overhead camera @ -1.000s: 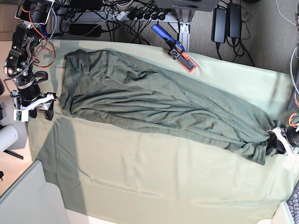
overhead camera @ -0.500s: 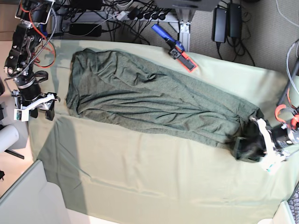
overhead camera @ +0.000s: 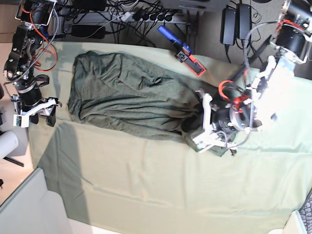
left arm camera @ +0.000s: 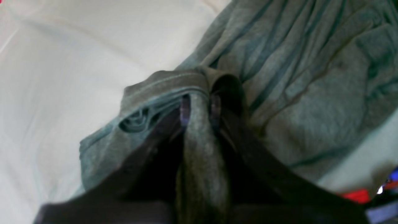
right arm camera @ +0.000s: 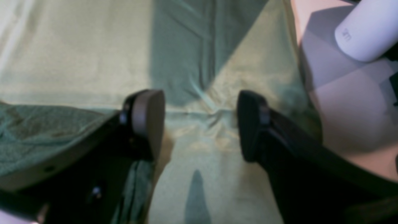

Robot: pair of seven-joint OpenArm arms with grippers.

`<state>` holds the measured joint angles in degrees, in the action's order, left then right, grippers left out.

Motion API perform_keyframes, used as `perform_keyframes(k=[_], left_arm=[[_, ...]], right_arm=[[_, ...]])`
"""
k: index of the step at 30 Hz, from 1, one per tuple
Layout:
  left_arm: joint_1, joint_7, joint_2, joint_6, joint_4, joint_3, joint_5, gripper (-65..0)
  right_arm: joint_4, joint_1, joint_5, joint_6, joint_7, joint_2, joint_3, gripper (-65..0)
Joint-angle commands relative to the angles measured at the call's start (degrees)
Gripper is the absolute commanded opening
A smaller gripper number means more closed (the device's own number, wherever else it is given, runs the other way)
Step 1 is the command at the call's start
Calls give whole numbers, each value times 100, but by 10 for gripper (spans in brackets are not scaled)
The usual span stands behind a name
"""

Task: Fold the T-shirt properly
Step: 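Carry the held end with the left gripper toward the right gripper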

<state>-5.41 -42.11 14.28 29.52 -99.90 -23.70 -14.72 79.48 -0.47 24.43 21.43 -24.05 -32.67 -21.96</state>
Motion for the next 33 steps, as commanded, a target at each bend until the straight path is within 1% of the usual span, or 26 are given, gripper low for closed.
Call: perform_keyframes(k=[1, 6, 8, 9, 11, 13, 15, 16, 19, 20, 21, 22, 24, 26, 28, 31, 33], left_arm=[[-74, 94, -50, -61, -20, -15, -26, -650], [-31, 72, -356, -57, 262, -39, -2, -650], [-24, 70, -439, -57, 321, -42, -28, -650], [-13, 63, -474, -57, 323, -57, -85, -618], [4, 22, -507, -57, 323, -125, -94, -524], [2, -13, -505, -57, 323, -256, -92, -442], [2, -17, -507, -57, 323, -420, -146, -382], [2, -24, -507, -57, 323, -511, -245, -369], [-2, -59, -509, -59, 321, -750, -557, -369], [-17, -59, -525, -57, 315, -807, -560, -369], [-33, -61, -546, -59, 302, -826, -498, -369], [-46, -59, -570, -59, 251, -815, -404, -369], [-83, -57, -568, -61, 70, -767, -343, -369], [-131, -50, -555, -59, -144, -695, -402, -369], [-144, -33, -527, -61, -310, -634, -570, -369], [-140, 11, -494, -59, -463, -627, -828, -369], [-146, 61, -494, -57, -533, -627, -831, -369]], right_arm=[[76, 74, 46, -17, 149, -144, -52, -281], [76, 74, 52, -20, 122, -144, -52, -281], [76, 74, 160, -20, 105, -144, -52, -281], [76, 74, 238, -20, 96, -142, -52, -281], [76, 74, 409, -20, 22, -142, -55, -281], [76, 74, 472, -20, -44, -140, -55, -281], [76, 74, 474, -20, -90, -125, -57, -281], [76, 76, 474, -22, -116, -107, -59, -280], [76, 76, 531, -52, -195, -46, -74, -279], [76, 76, 619, -149, -273, -44, -116, -279], [76, 79, 695, -315, -337, -28, -210, -279], [76, 81, 743, -391, -369, 15, -396, -279], [76, 103, 997, -382, -597, 140, -955, -279], [76, 107, 1386, -291, -968, 221, -1497, -279], [76, 50, 1690, -74, -1333, 238, -1814, -279], [74, -260, 1969, 144, -1397, 223, -1788, -279], [74, -498, 2162, 295, -1423, 240, -1609, -279]])
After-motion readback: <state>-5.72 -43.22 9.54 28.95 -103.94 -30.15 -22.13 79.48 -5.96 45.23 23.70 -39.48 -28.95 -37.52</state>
